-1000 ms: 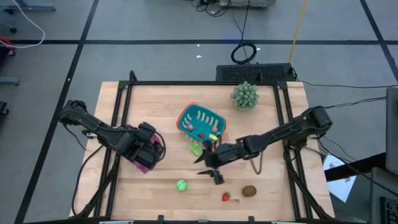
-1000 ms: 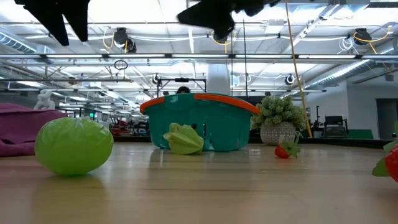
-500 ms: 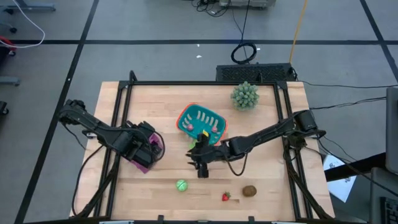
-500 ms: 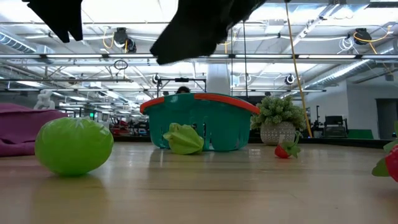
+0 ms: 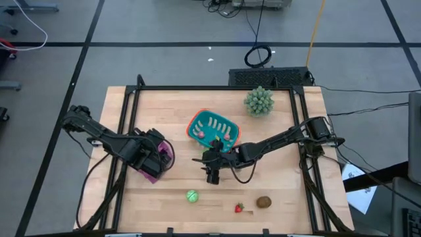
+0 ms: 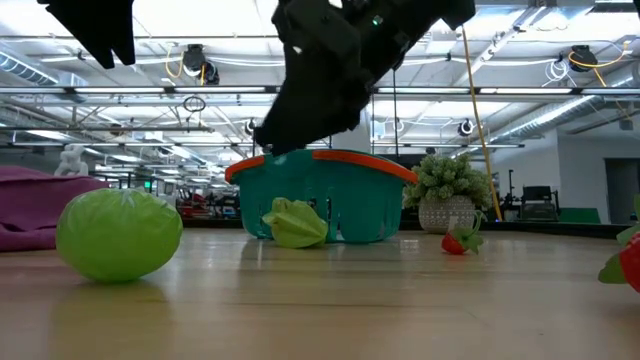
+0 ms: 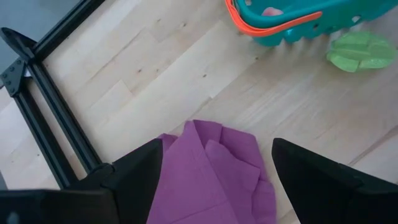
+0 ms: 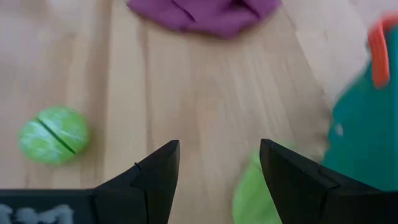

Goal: Pick and placing Produce into tupperware
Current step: Put the green star fruit into the blue basket

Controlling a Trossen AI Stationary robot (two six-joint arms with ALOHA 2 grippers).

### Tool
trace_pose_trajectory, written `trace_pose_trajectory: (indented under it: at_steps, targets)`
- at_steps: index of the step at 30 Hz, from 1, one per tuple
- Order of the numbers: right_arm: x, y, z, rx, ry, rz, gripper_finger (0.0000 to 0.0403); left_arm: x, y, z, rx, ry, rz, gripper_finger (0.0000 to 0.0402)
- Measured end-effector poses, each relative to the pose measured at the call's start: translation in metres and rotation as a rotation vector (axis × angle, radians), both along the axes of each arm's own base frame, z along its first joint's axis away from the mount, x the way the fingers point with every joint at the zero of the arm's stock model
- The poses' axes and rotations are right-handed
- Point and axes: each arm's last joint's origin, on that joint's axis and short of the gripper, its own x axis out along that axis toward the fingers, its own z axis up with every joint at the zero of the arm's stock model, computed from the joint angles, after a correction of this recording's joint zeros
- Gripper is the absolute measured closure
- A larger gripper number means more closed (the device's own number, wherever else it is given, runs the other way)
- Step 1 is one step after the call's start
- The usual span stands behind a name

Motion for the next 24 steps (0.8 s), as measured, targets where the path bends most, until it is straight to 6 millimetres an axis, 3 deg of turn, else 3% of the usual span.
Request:
trace_pose_trajectory:
  at_steps: [24]
  targets:
    - [-0.010, -0.013, -0.010, -0.002, 0.131, -0.168, 0.0188, 0.000, 0.001, 0.000, 0.026, -0.006, -0.014, 0.0094]
